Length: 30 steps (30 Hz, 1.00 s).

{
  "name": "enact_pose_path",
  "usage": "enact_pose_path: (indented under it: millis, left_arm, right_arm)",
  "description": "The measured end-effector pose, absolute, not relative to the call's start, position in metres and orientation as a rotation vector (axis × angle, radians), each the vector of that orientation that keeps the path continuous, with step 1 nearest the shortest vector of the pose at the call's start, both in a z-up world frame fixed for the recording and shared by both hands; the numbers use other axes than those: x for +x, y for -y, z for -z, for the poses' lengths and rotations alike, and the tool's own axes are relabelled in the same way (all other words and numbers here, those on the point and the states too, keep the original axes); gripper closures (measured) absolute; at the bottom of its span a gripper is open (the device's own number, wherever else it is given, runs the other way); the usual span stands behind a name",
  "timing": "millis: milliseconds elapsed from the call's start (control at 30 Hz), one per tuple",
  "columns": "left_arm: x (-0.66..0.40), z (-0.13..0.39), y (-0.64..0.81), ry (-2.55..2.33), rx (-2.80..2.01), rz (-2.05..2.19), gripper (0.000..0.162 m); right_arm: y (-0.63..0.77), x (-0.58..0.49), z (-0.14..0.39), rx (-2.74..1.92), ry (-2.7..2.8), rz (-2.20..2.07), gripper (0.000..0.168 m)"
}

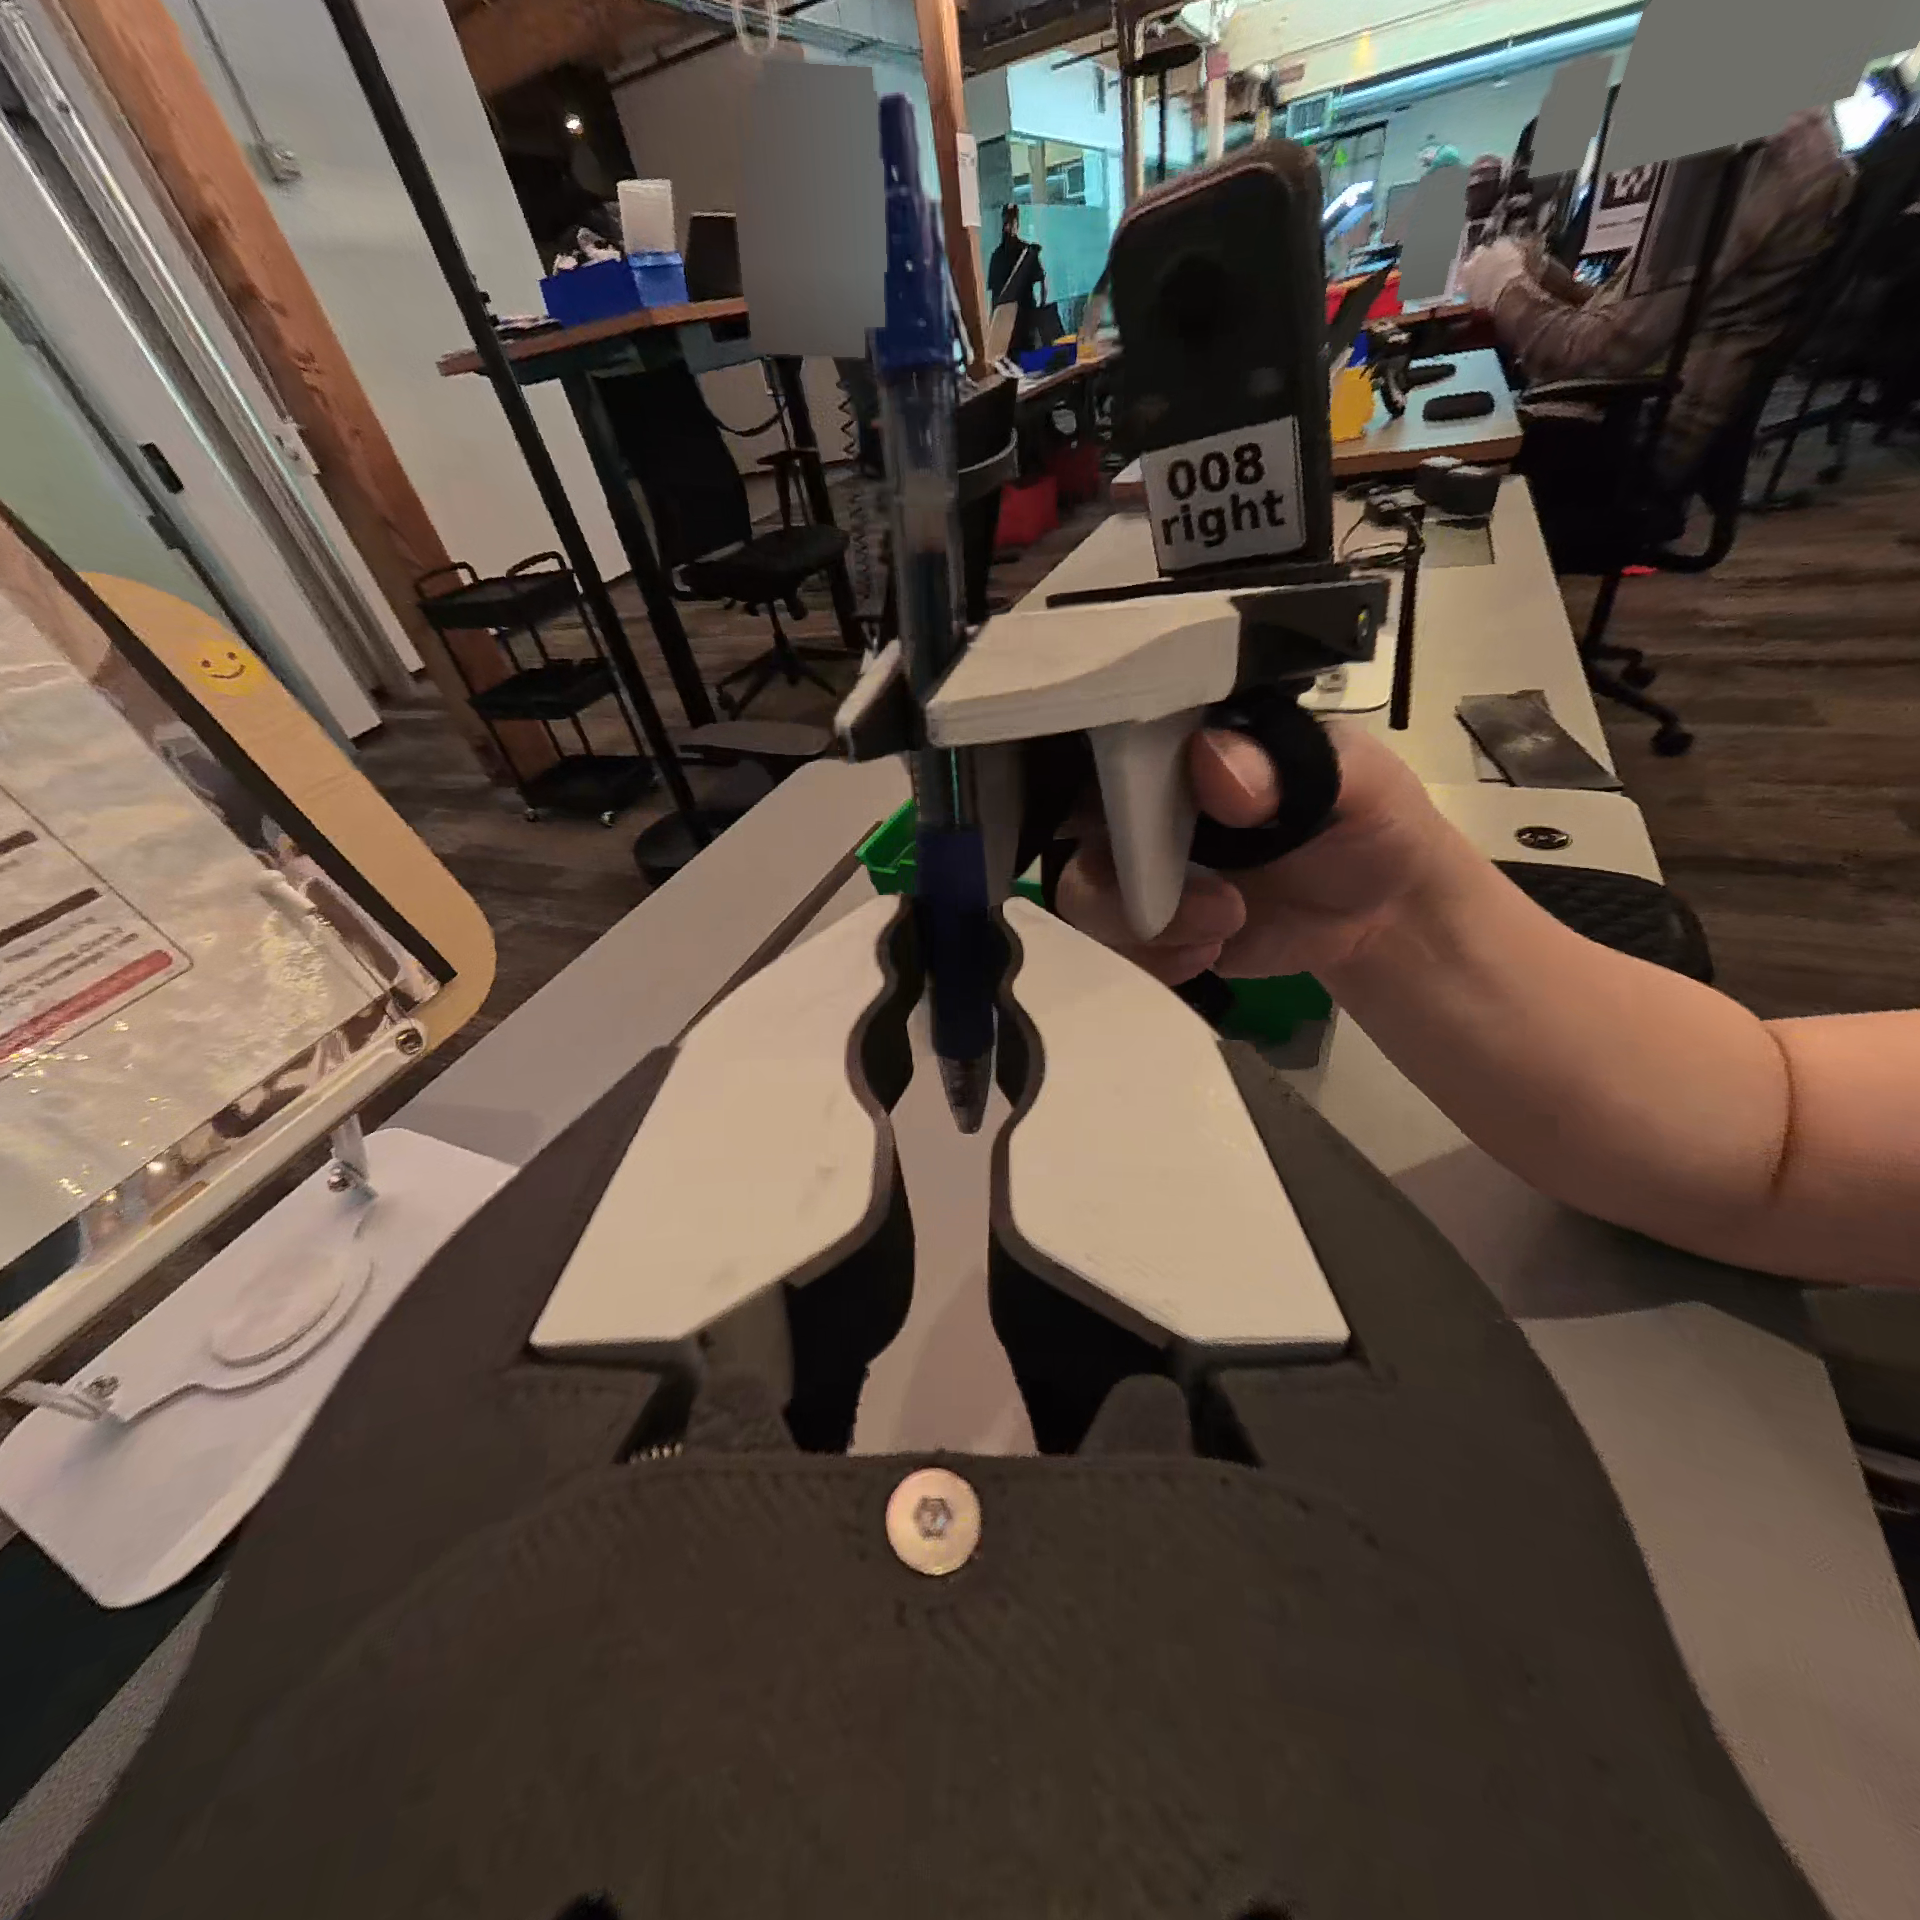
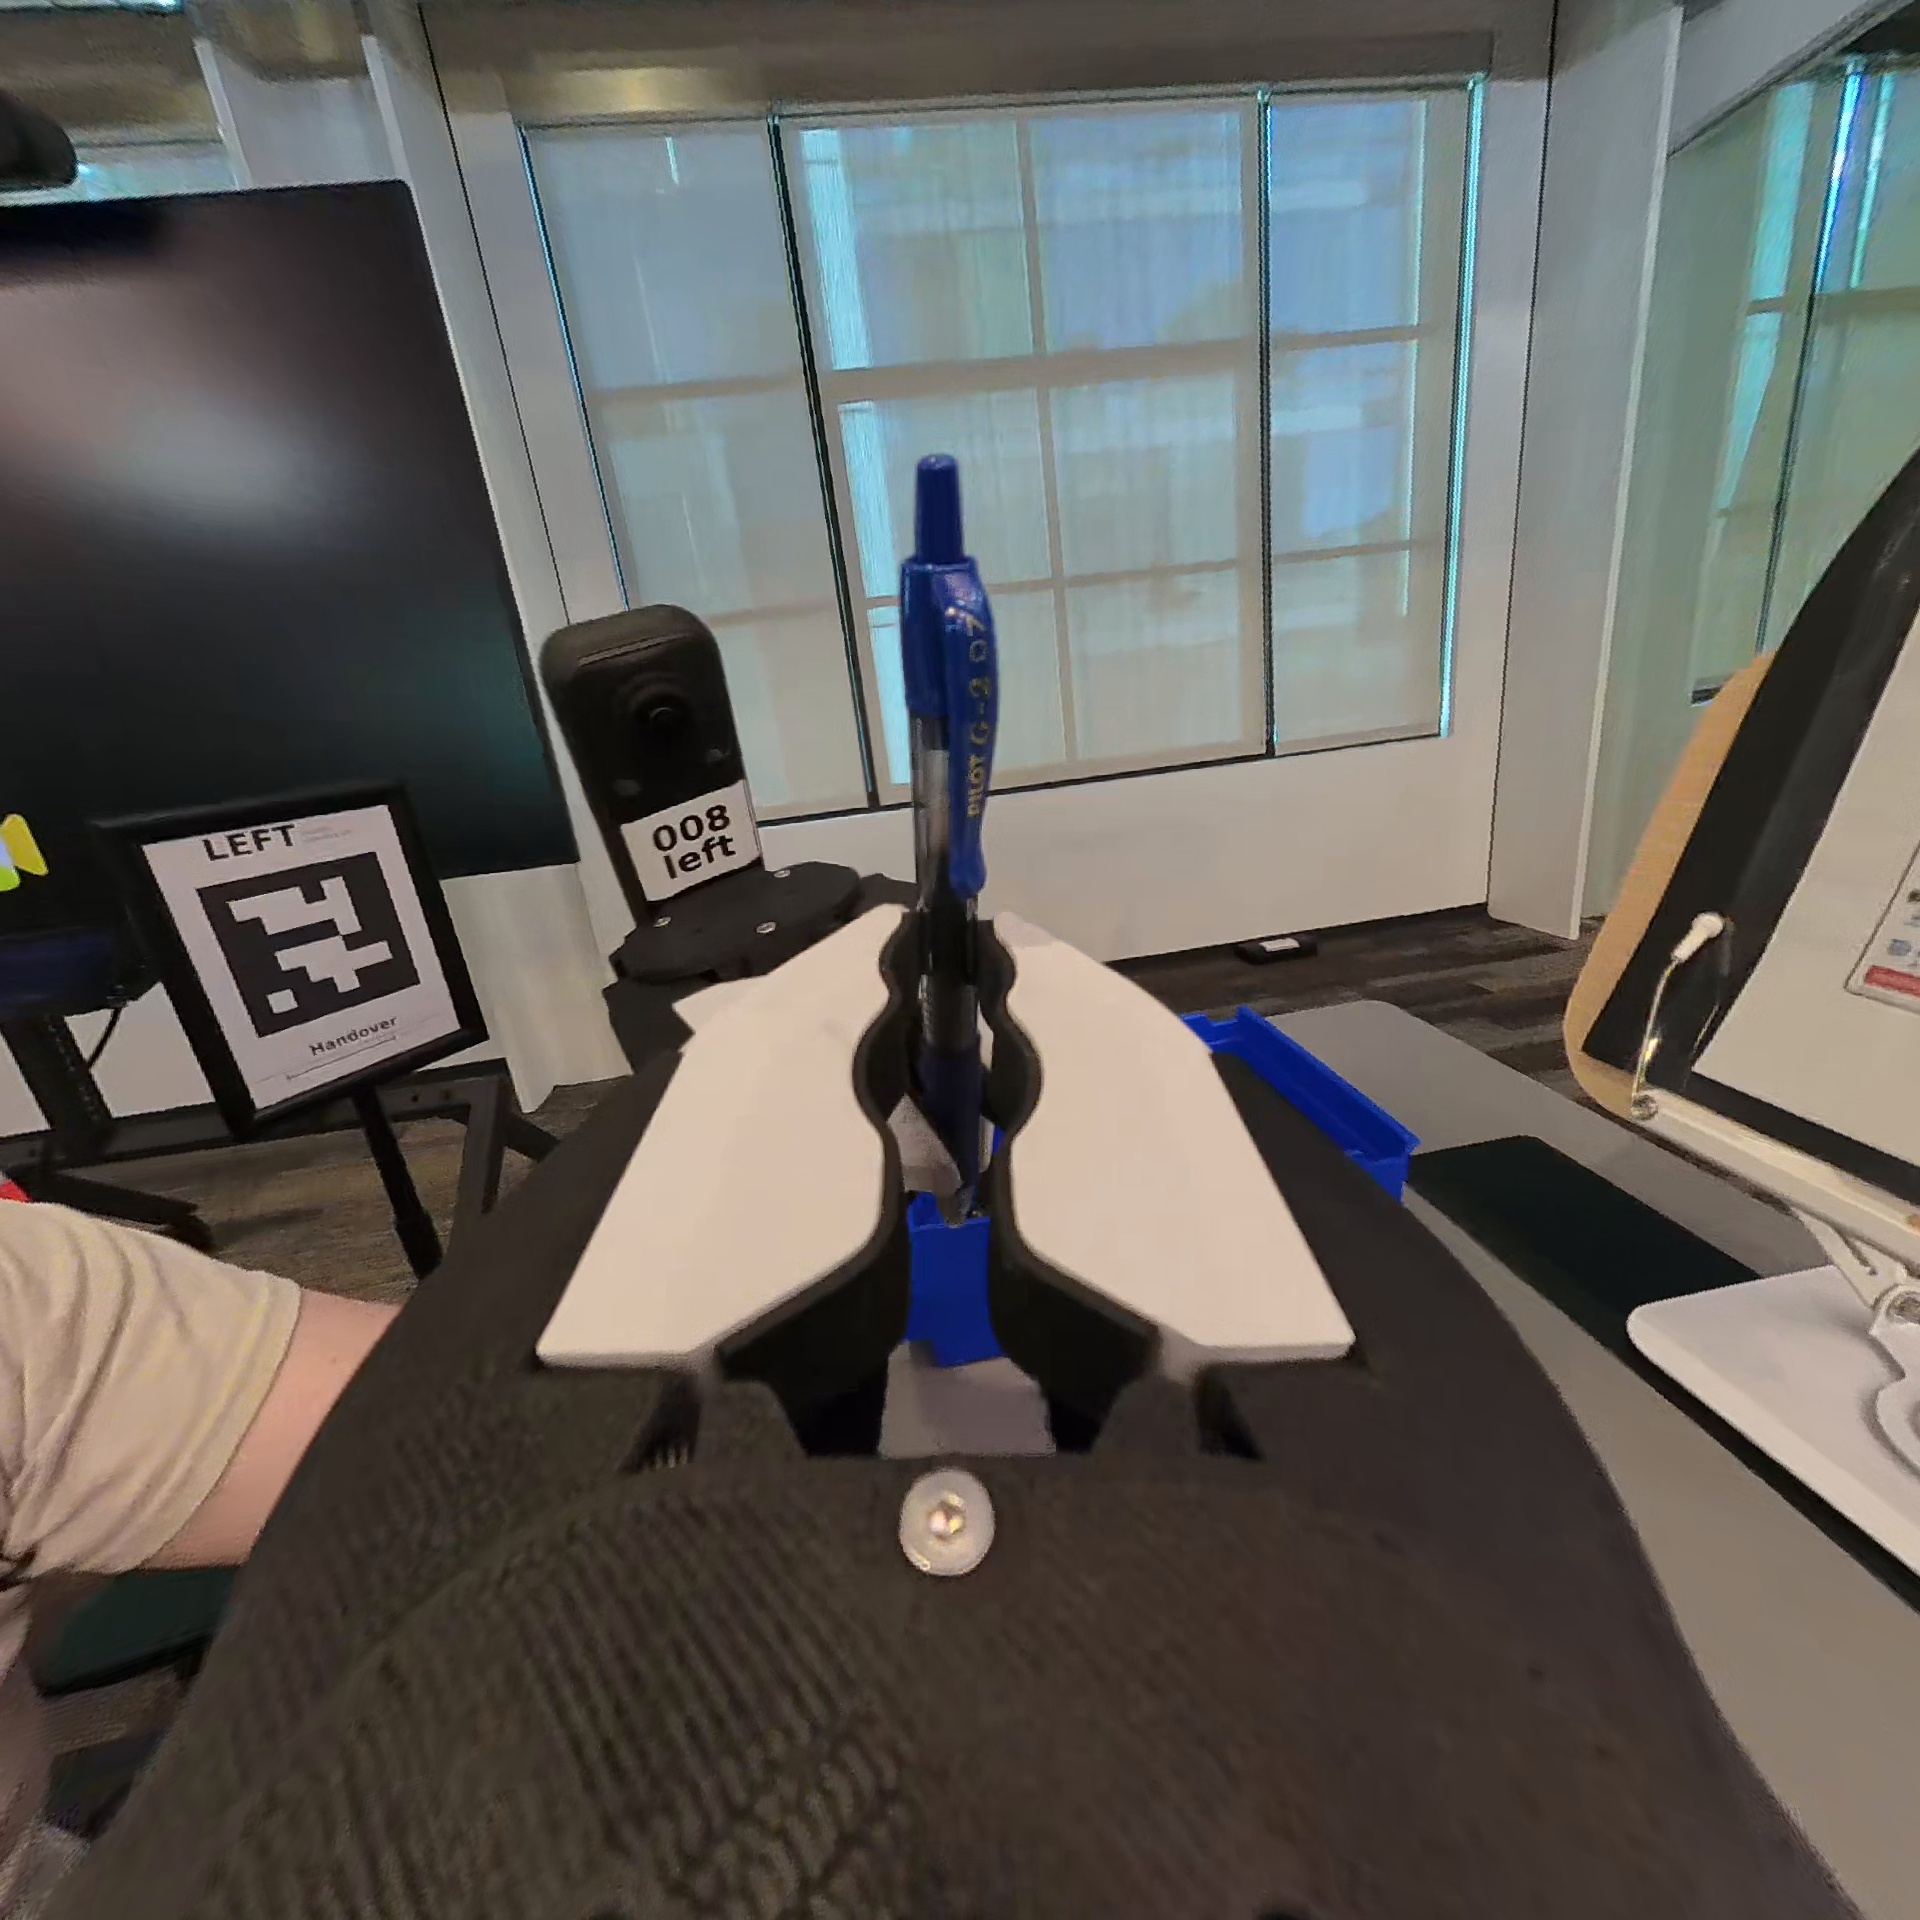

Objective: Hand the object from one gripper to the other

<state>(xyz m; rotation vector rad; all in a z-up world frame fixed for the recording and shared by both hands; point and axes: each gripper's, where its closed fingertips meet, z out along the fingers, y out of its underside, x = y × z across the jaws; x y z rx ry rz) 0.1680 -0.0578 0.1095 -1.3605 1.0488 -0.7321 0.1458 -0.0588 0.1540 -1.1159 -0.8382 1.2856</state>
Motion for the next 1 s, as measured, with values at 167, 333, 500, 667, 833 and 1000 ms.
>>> enact_pose_path:
  millis: [167,333,500,667,833,1000]
  left_arm:
    - [0.155,-0.139,0.062,-0.89,-1.297,1.078,0.151]
    - [0.121,-0.163,0.042,-0.568,-1.25,1.469,0.151]
    - [0.116,-0.158,0.029,-0.432,-1.285,1.636,0.151]
    - [0.123,-0.155,0.024,-0.329,-1.288,1.678,0.152]
    - [0.132,-0.157,0.03,-0.315,-1.273,1.672,0.152]
    - [0.142,-0.153,0.034,-0.343,-1.286,1.628,0.152]
  right_arm:
    - [0.055,0.155,-0.159,-1.053,0.887,-0.971,0.125]
    - [0.059,0.16,-0.165,-0.866,0.956,-0.444,0.123]
    - [0.069,0.136,-0.147,-0.541,1.088,0.331,0.126]
    - [0.058,0.113,-0.132,-0.604,1.036,0.328,0.134]
    - [0.048,0.117,-0.137,-0.717,0.898,0.25,0.141]
    - [0.041,0.123,-0.138,-0.796,0.838,0.177,0.147]
